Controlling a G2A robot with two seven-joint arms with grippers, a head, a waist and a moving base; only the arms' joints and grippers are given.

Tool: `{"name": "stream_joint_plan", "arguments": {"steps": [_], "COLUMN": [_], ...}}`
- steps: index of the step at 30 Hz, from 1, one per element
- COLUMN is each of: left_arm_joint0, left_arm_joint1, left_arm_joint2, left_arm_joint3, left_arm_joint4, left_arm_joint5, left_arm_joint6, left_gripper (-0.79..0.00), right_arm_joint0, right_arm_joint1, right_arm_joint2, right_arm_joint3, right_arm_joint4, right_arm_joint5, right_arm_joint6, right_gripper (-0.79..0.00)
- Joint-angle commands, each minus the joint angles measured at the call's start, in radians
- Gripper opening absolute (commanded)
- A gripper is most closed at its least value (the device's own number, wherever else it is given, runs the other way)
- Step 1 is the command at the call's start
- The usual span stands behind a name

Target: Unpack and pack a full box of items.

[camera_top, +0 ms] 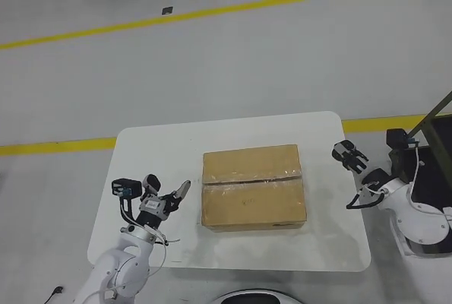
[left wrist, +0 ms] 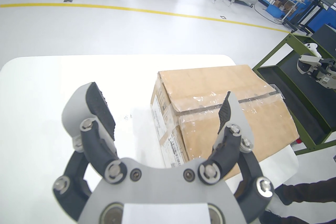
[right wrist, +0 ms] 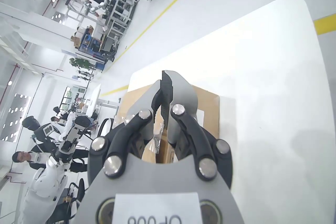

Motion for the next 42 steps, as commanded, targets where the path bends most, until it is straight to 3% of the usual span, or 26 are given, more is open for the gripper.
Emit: {"name": "stream_joint_plan", "arguments": {"steps": [1,8,13,25,29,33,37,42], "left_arm_joint0": [-0.001,0.008,0.010,0.010,0.010,0.010,0.010,0.010], "left_arm_joint1": [-0.001,-0.004,-0.005,-0.005,-0.005,-0.005,-0.005,-0.005], "left_arm_joint2": [0.001,0.000,0.002,0.002,0.002,0.002,0.002,0.002], "left_arm_joint3": [-0.001,0.003,0.004,0.004,0.004,0.004,0.004,0.004], "left_arm_joint4": [0.008,0.016,0.015,0.015,0.015,0.015,0.015,0.015], "left_arm_joint5": [0.004,0.033,0.036,0.036,0.036,0.036,0.036,0.036], "left_arm_joint6": [0.004,0.005,0.004,0.004,0.004,0.004,0.004,0.004], "left_gripper": [0.000,0.000,0.000,0.000,0.000,0.000,0.000,0.000], "right_arm_joint0": [-0.006,-0.045,-0.029,0.026,0.027,0.004,-0.059,-0.136], "right_arm_joint1": [0.000,-0.009,-0.017,-0.040,-0.042,-0.041,-0.037,-0.038], "right_arm_joint2": [-0.006,-0.019,-0.099,-0.273,-0.251,-0.174,-0.099,-0.046], "right_arm_joint3": [-0.003,-0.035,-0.031,0.118,0.116,0.078,0.004,-0.085], "right_arm_joint4": [-0.015,0.056,0.064,0.009,0.037,0.056,-0.084,-0.160], "right_arm_joint5": [-0.015,-0.093,-0.141,-0.105,-0.100,-0.064,0.007,0.043], "right_arm_joint6": [0.004,-0.043,-0.013,0.008,-0.015,-0.114,-0.259,-0.354], "right_gripper": [-0.785,-0.785,-0.785,-0.785,-0.785,-0.785,-0.785,-0.785]}}
